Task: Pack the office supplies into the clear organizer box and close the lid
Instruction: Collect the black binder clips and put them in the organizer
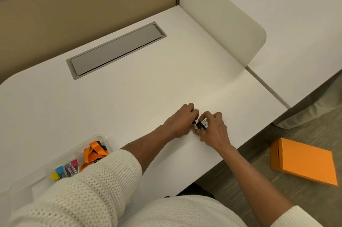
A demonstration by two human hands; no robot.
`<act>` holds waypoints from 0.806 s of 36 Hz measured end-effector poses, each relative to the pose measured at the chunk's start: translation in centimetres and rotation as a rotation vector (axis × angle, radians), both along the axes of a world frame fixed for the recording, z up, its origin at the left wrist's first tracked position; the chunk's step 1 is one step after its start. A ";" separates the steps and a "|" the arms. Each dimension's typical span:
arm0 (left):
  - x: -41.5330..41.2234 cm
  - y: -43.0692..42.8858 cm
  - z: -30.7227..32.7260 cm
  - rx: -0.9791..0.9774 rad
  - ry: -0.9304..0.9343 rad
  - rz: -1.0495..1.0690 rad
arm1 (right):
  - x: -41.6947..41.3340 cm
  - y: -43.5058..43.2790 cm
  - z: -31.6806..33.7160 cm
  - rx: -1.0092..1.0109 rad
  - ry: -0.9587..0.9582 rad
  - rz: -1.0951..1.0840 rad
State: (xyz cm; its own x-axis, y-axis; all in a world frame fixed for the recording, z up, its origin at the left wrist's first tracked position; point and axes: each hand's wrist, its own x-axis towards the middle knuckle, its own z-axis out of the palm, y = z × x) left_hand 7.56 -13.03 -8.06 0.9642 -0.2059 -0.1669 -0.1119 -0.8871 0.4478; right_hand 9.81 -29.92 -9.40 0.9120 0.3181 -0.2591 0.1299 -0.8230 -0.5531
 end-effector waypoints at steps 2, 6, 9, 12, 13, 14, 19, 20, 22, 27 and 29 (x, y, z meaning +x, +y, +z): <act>-0.2 0.0 -0.2 -0.016 0.016 0.001 | 0.3 0.0 0.2 0.002 0.014 0.012; -0.6 0.2 -0.4 -0.050 0.035 0.038 | 0.7 -0.1 0.6 0.020 0.062 0.030; -0.8 0.2 -0.5 -0.091 0.063 0.082 | 0.8 -0.4 0.8 0.074 0.111 0.021; -1.2 0.0 -0.8 -0.108 0.045 0.100 | 0.9 -0.7 1.1 0.121 0.143 0.015; -1.3 0.0 -1.0 -0.117 0.046 0.119 | 0.9 -0.8 1.2 0.142 0.151 0.004; -1.4 0.0 -1.1 -0.125 0.047 0.140 | 0.9 -1.0 1.2 0.162 0.159 -0.010; -1.6 0.2 -1.1 -0.158 0.057 0.216 | 0.6 -1.4 1.0 0.175 0.160 -0.068; -1.7 0.3 -1.2 -0.162 0.055 0.233 | 0.6 -1.4 0.9 0.172 0.160 -0.071; -2.0 0.6 -1.3 -0.162 0.063 0.262 | 0.4 -1.4 0.9 0.176 0.161 -0.071; -2.7 1.0 -1.3 -0.152 0.062 0.294 | -0.2 -0.8 0.9 0.190 0.170 -0.064; -2.9 0.9 -1.2 -0.135 0.042 0.296 | -0.3 -0.6 0.9 0.194 0.174 -0.060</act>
State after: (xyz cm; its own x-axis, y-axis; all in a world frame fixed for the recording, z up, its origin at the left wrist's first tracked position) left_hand 4.68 -12.15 -9.22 0.9783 0.0597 -0.1984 0.1635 -0.8104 0.5626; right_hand 9.47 -30.48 -8.48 0.8777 0.3235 -0.3535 -0.0274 -0.7026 -0.7111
